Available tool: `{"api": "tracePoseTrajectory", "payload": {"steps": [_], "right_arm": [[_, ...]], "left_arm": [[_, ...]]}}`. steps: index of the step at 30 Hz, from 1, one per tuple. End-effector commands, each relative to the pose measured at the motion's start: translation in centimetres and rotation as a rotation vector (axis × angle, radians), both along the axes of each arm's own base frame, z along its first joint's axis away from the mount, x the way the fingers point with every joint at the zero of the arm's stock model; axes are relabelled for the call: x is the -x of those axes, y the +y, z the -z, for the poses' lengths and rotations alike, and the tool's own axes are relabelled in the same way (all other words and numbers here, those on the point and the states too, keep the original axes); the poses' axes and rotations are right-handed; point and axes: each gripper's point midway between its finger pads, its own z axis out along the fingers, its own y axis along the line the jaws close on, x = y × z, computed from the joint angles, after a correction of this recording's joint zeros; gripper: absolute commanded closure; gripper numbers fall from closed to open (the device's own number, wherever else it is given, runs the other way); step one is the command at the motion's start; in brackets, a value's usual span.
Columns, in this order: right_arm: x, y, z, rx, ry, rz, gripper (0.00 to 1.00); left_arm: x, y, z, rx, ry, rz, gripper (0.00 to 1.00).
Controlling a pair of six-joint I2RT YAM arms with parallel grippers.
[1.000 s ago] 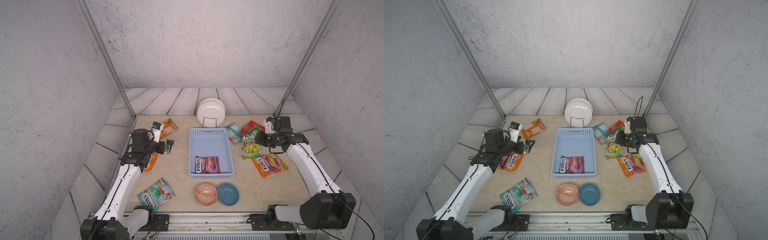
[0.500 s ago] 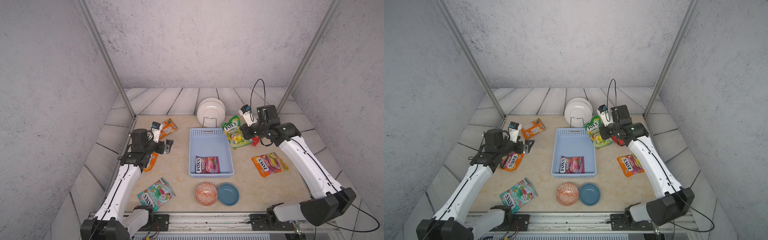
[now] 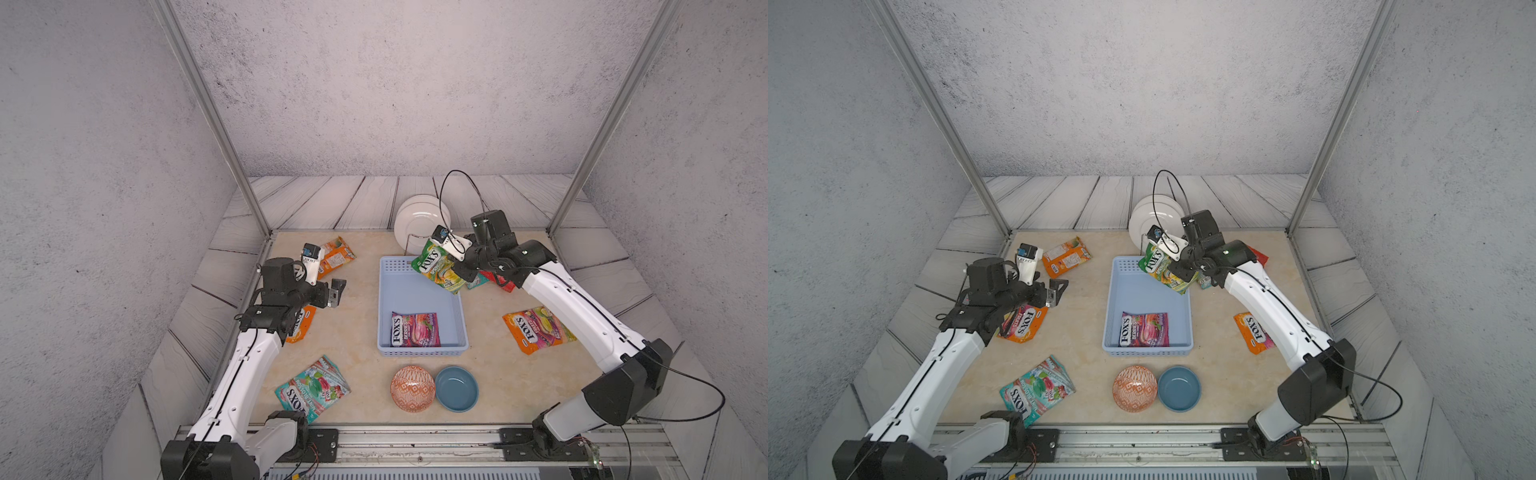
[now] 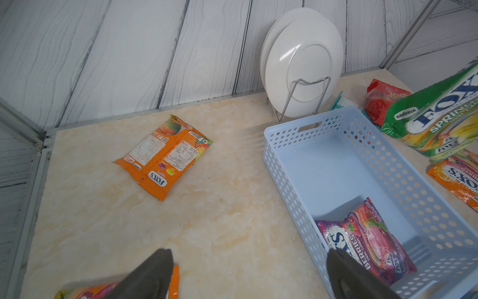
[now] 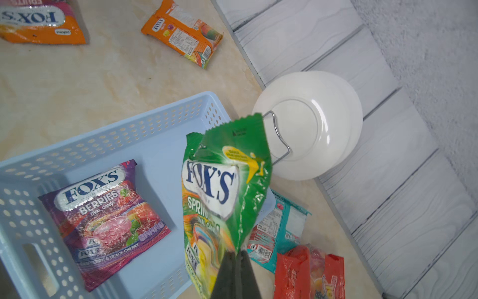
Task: Put the candies in the basket
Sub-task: Place the candy in the basket.
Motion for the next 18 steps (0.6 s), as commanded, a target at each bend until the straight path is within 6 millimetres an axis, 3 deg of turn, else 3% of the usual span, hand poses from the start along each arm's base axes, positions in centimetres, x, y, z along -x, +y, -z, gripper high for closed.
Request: {"api": "tracePoseTrajectory", "payload": {"steps": [1,9,18], "right_arm": [[-1.4,2.0,-0.9,0.078,-0.11,-0.089,1.0],[-1.8,6.2,4.2,0.228,-0.084,-0.203,1.0],[-2.2,8.4,9.2,0.41,-0.137,-0.246,1.0]], "left_arm": [[0.1,0.5,-0.9,0.0,-0.025,-0.013,0.01],[-0.1,0.6,-0.9,0.004,-0.023,-0.019,0.01],[-0.1,0.5,-0.9,0.004,-0.035,-0.016,0.01]]}}
